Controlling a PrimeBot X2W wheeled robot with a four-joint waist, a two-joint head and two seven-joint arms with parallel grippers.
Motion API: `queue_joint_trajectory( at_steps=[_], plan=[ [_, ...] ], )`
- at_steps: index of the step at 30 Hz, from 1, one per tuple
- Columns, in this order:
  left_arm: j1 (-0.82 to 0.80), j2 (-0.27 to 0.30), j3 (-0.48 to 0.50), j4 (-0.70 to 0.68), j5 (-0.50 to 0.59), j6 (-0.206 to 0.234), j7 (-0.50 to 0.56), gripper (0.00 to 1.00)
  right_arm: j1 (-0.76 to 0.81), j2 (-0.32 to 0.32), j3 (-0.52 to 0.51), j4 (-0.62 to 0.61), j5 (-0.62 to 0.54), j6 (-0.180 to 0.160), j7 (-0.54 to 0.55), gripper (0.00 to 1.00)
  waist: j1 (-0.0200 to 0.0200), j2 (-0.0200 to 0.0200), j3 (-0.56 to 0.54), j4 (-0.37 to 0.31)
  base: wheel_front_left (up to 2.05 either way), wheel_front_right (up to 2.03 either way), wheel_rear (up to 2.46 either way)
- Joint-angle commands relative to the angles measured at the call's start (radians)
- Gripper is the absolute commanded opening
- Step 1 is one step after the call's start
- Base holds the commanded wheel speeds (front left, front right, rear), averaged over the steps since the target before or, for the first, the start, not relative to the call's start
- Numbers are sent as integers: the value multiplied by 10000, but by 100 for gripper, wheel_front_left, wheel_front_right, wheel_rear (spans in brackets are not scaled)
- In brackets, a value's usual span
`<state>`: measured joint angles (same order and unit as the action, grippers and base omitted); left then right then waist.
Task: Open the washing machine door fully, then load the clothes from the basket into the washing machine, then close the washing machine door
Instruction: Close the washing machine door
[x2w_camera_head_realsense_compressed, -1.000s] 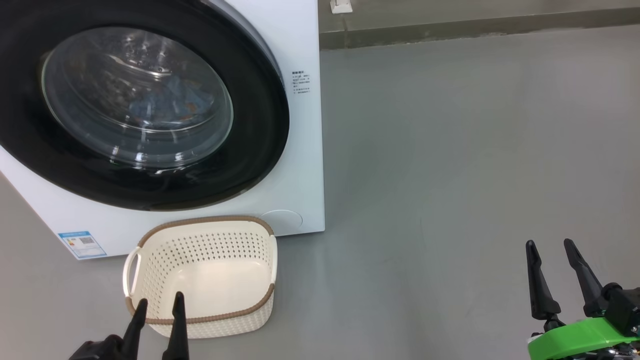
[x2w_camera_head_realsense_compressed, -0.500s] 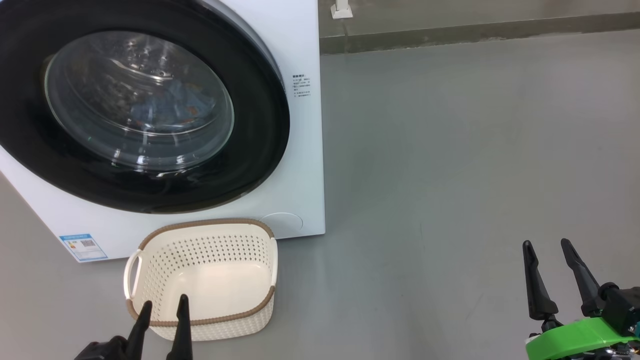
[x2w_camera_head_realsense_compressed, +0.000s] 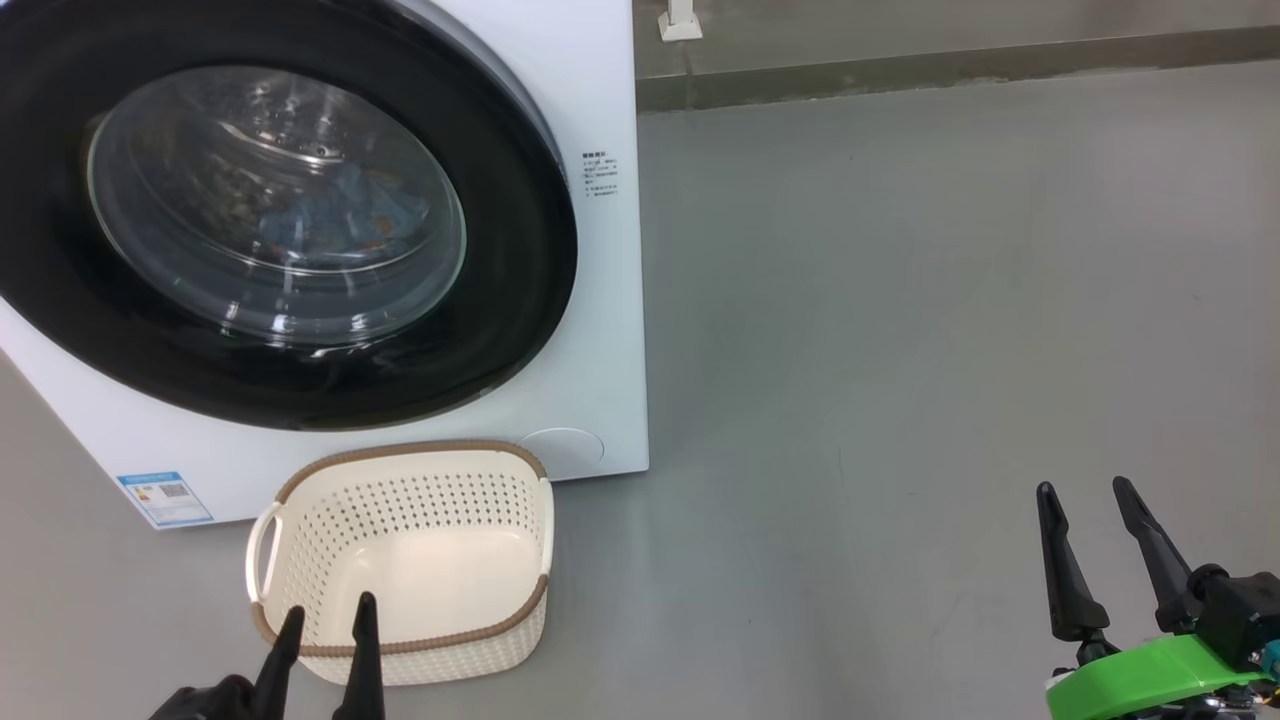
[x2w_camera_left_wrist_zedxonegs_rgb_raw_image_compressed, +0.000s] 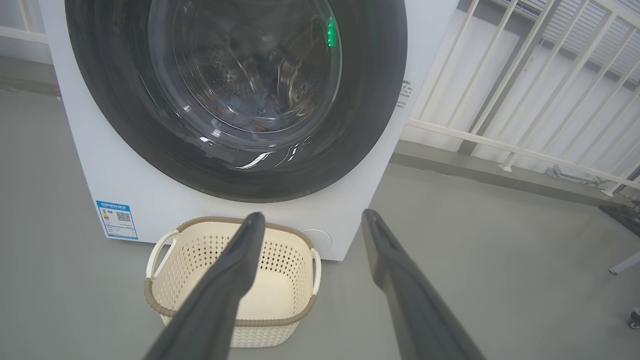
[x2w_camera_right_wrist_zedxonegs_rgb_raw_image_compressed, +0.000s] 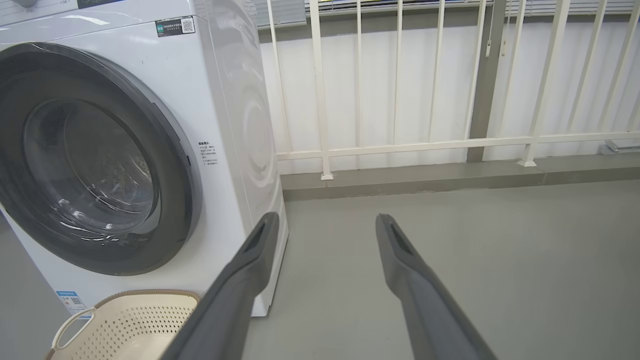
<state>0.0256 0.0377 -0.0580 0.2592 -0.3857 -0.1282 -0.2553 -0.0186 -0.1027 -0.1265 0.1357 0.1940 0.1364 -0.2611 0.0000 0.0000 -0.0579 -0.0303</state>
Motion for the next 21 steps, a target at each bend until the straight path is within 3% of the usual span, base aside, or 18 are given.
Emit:
queue_joint_trajectory(
  at_steps=[1, 21],
  plan=[
    [-104, 125, 301, -188, -54, -23, -65, 100, -167, -183, 288, -230, -68, -57, -7, 100, 0, 0, -10, -8, 0, 0, 0],
    [-51, 125, 156, -254, -108, -24, -65, 100, -185, -148, 371, -220, -76, -57, -7, 100, 0, 0, -18, 2, 0, 0, 0]
  ],
)
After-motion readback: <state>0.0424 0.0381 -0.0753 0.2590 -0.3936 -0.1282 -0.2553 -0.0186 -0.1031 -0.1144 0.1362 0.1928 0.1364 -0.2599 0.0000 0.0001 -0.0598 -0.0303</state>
